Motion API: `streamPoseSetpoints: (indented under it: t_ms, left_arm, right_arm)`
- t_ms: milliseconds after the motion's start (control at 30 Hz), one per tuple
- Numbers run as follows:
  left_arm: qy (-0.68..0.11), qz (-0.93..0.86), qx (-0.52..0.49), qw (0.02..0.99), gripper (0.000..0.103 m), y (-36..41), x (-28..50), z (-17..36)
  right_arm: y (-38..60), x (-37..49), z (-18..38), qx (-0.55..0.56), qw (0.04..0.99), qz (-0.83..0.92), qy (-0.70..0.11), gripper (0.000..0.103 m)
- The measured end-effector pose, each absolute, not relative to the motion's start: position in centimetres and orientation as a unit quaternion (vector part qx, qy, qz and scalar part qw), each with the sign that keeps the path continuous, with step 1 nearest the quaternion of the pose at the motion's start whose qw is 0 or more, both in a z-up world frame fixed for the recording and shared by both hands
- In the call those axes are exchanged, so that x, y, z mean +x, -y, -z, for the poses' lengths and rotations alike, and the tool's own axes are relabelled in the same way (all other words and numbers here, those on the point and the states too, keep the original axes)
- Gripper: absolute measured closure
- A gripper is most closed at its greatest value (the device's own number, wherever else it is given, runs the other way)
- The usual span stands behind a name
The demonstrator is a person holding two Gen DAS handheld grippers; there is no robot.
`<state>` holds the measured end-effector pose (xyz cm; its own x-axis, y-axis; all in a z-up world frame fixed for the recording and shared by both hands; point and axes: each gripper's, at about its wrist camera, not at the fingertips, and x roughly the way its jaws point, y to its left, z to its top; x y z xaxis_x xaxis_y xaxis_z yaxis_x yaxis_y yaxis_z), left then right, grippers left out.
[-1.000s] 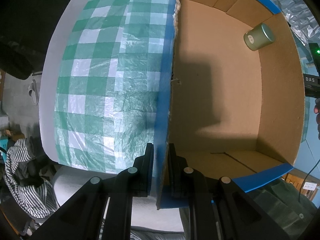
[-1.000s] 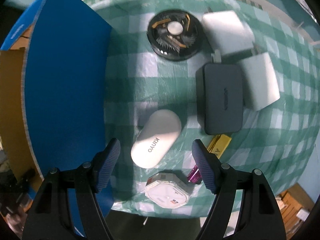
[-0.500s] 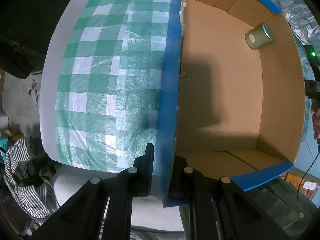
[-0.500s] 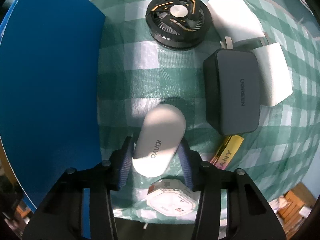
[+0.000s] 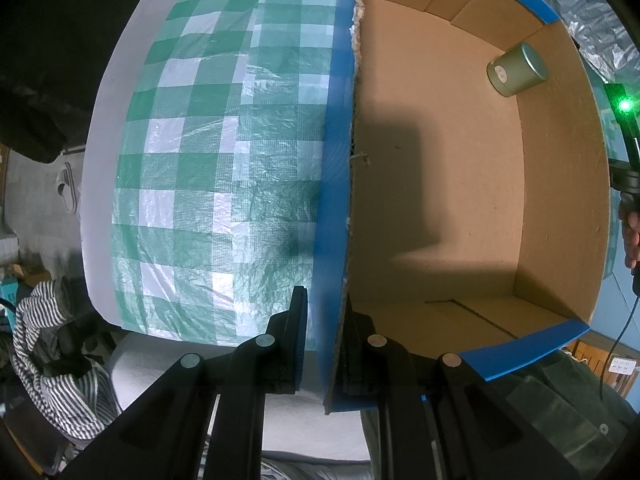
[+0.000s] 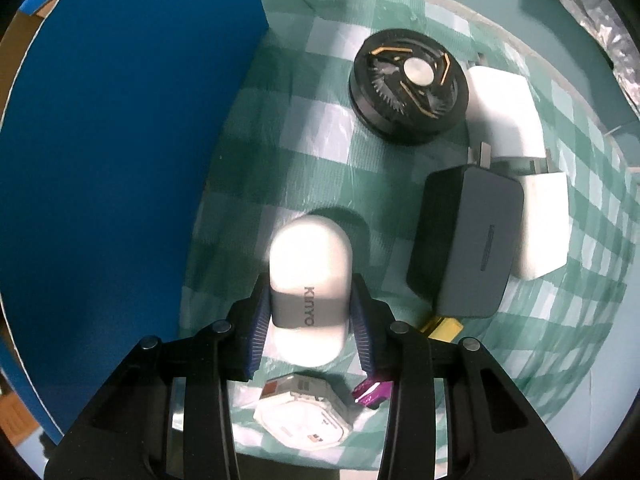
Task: Organize rigid objects
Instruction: 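Move the right gripper to the white earbud case and grasp it, then carry the white earbud case into the box beside the tin, release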
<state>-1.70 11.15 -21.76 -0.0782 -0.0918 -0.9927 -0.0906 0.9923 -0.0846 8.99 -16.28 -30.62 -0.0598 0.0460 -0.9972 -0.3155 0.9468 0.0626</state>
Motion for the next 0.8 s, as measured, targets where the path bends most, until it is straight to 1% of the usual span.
streamPoseSetpoints:
  t_ms: [467,500,800]
  left_arm:
    - [-0.733,0.002,-0.063,0.678,0.090,-10.9,-1.6,21.6]
    - [-0.733,0.002,-0.062,0.677,0.090,-10.9,-1.6,21.6]
    - [-0.733,0.005,-0.056,0.678,0.090,-10.5,-1.5,21.5]
  right_arm:
    - [14.3,8.8,27.5,-0.124,0.681,-0.172,-0.701,0.067]
    - [14.6,9.4,28.0,-0.137,0.687,-0.159,-0.696,0.067]
    - [14.7,9.5,24.2,-0.139,0.693,-0.184,-0.683,0.067]
